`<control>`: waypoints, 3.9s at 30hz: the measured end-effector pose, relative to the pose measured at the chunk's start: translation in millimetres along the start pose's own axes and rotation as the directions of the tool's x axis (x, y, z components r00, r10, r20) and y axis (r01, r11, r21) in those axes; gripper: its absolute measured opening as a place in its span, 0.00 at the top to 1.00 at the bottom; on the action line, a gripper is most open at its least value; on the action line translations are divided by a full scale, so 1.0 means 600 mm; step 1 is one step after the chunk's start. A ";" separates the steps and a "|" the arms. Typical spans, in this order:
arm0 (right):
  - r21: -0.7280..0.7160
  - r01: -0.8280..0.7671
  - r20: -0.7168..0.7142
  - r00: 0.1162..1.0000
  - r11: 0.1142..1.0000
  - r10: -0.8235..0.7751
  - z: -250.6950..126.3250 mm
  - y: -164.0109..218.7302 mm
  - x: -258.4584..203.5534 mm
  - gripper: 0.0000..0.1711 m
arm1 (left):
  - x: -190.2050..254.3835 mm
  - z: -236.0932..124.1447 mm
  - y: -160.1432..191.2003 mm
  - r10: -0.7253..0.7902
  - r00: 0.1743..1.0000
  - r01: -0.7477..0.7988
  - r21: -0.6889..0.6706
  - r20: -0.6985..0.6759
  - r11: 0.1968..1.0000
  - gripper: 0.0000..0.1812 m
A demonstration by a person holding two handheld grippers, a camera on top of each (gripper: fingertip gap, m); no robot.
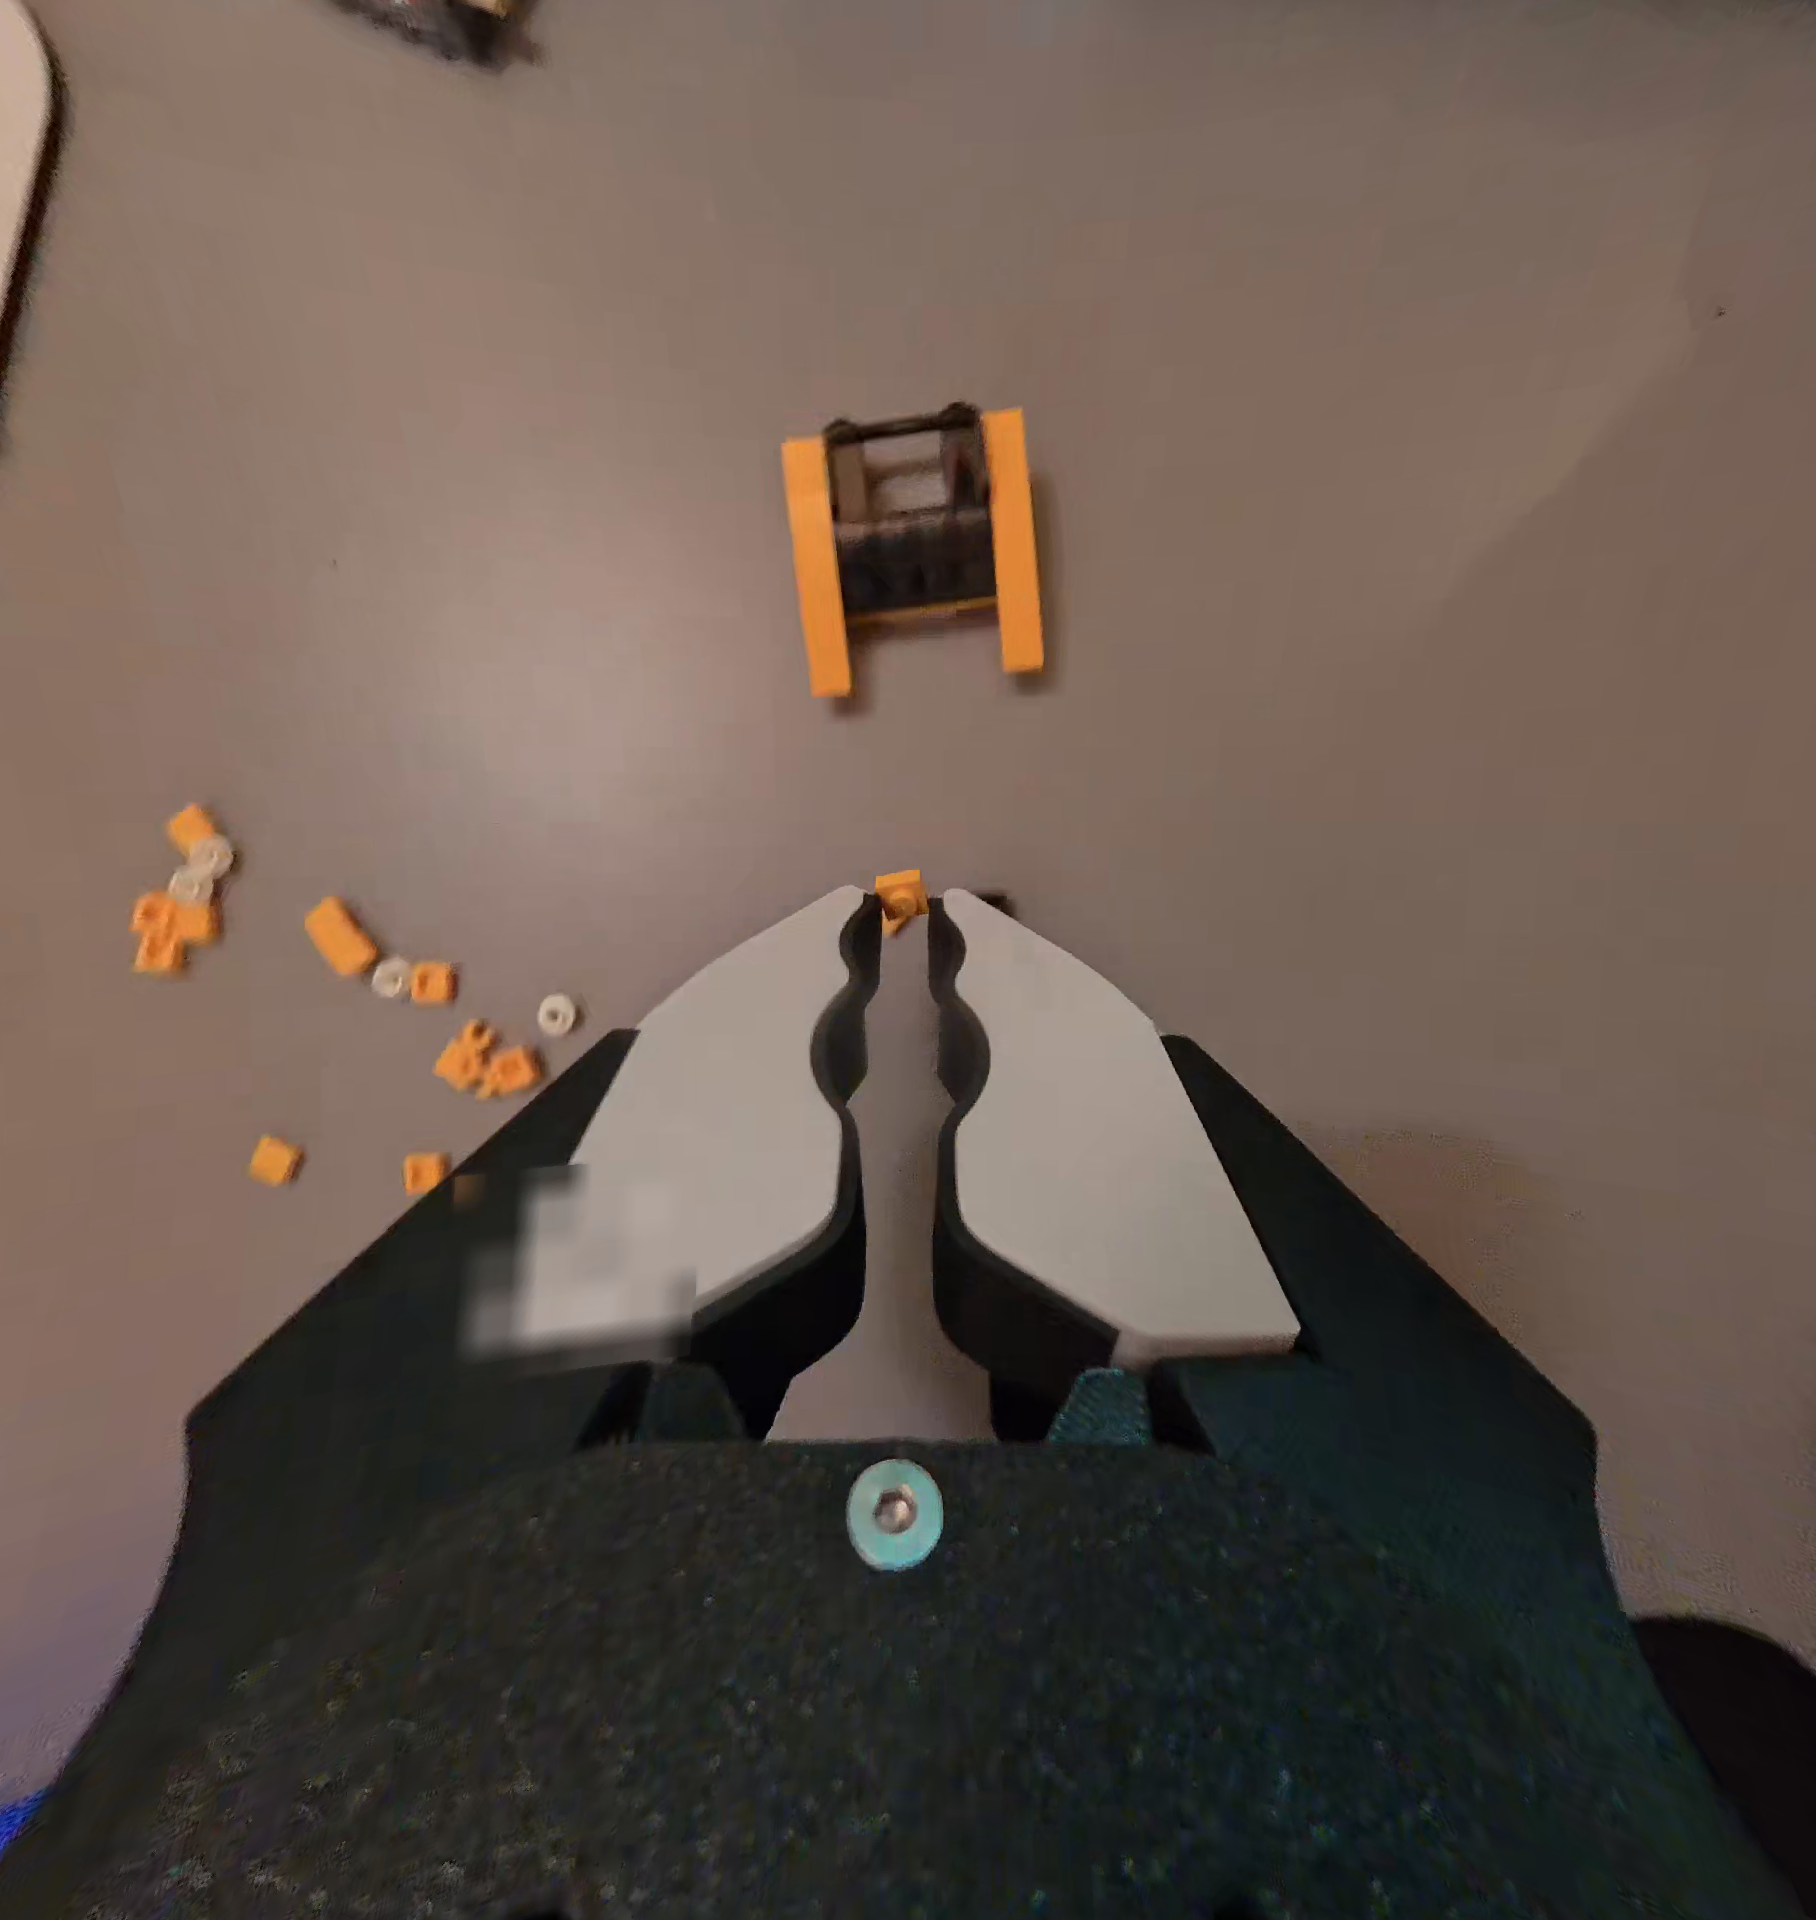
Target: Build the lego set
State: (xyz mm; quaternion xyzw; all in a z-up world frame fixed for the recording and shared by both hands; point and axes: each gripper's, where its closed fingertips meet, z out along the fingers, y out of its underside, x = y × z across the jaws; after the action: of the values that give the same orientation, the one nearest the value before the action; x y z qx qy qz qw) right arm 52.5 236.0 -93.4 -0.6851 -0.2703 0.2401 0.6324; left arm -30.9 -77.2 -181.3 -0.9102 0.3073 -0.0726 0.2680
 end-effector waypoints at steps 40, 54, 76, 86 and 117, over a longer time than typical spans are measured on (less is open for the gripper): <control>-0.006 0.029 0.060 0.998 1.000 -0.028 0.001 0.010 -0.027 0.99 | -0.062 -0.014 -0.105 -0.136 0.989 0.085 0.554 0.052 0.828 1.00; -0.046 0.442 0.897 0.413 0.896 -0.157 -0.155 0.058 -0.269 0.70 | -0.136 -0.017 -0.076 -0.298 0.948 0.156 0.659 0.108 0.736 1.00; 0.022 0.756 0.983 0.101 0.654 -0.151 -0.236 0.198 -0.336 0.63 | 0.038 0.036 -0.071 0.211 0.973 -0.151 0.428 -0.098 0.891 0.97; 0.005 0.782 0.987 0.097 0.623 -0.129 -0.241 0.208 -0.339 0.66 | 0.054 0.078 -0.066 0.279 0.960 -0.267 0.278 -0.002 0.923 0.97; -0.017 0.776 0.994 0.081 0.630 -0.072 -0.217 0.212 -0.313 0.56 | -0.038 0.081 -0.055 -0.021 0.995 -0.005 0.267 0.096 0.964 0.86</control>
State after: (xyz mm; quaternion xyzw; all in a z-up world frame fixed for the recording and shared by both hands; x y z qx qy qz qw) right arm 9.5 6.7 -211.3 -0.4181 -0.8478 0.2951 0.1389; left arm -17.4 -20.2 -203.8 -0.8695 0.2775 -0.0695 0.4027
